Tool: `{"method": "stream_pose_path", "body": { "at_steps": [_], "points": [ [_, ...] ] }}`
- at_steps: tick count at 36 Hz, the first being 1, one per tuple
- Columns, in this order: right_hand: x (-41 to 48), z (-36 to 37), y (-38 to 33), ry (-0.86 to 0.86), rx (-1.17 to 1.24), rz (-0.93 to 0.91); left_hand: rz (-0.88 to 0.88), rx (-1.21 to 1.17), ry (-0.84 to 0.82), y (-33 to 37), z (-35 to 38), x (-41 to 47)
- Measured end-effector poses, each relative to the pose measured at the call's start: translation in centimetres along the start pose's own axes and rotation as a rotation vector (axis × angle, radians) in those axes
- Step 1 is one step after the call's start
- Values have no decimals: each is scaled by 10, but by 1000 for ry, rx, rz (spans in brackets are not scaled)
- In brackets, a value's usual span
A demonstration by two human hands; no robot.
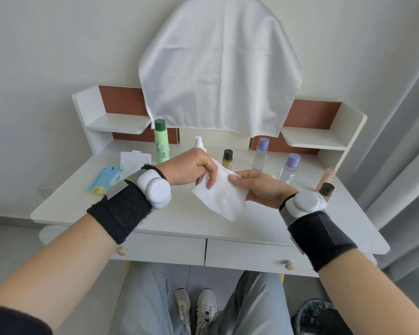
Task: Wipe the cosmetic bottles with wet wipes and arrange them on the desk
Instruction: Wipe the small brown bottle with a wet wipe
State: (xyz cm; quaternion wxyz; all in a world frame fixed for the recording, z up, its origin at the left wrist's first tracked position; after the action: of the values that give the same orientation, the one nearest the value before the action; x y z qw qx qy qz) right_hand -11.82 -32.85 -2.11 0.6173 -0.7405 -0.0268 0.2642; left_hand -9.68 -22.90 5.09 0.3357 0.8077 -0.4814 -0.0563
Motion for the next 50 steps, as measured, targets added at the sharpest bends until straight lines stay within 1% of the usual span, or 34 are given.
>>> {"method": "stream_pose_path", "body": {
  "at_steps": [3, 5, 9, 11, 15, 17, 20, 23, 25, 27, 30, 33, 35, 36, 39, 44, 50],
  "points": [
    [-3, 2, 2, -35, 4, 41, -36, -57, -3, -7, 4, -1],
    [-7, 4, -1, -55, -5, 51, -26, -109, -10, -6, 7, -2],
    [-5, 10, -8, -79, -64, -4, 0, -193, -55, 0, 20, -1],
    [-2, 13, -5, -76, -82, 6, 7, -224, -86, 1, 25, 1],
    [0, 24, -1, -107, -103, 13, -5, -209, -118, -3, 32, 4],
    [3, 23, 3, -100, -95, 9, -25, -232, -107, -9, 32, 5],
    [6, 21, 11, -100, -58, 39, -10, -295, -92, -10, 33, 5],
    [9, 13, 22, -104, 17, 91, -40, -346, 7, -21, 30, 13],
    [11, 7, 30, -83, 59, 119, -79, -339, 95, -30, 25, 18],
    [13, 2, 36, -64, 134, 113, -103, -311, 199, -39, 19, 22],
    [15, -11, 42, -25, 310, 75, -124, -181, 384, -52, 3, 31],
    [16, -25, 53, 31, 473, 66, -143, 3, 460, -59, -5, 44],
    [15, -37, 57, 74, 542, 52, -150, 147, 441, -59, -6, 60],
    [13, -38, 56, 90, 585, 36, -160, 206, 406, -57, -5, 65],
    [10, -47, 54, 117, 693, -12, -187, 297, 296, -64, 2, 86],
    [11, -52, 61, 164, 783, 4, -288, 365, 207, -83, 11, 102],
    [12, -57, 69, 238, 821, 30, -280, 343, 219, -84, 7, 102]
  ]
}}
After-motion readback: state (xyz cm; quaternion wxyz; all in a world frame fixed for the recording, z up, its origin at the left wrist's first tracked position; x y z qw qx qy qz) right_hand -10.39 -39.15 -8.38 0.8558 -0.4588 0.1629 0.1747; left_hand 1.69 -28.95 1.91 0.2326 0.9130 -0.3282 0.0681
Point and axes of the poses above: each hand's wrist, its own x-axis towards the middle knuckle, its own z-axis out of the palm, y = z × x, the point moved 10 cm from there along x, towards the middle knuckle, and after that the axes turned 11 degrees about z, right-handed, at the moved point
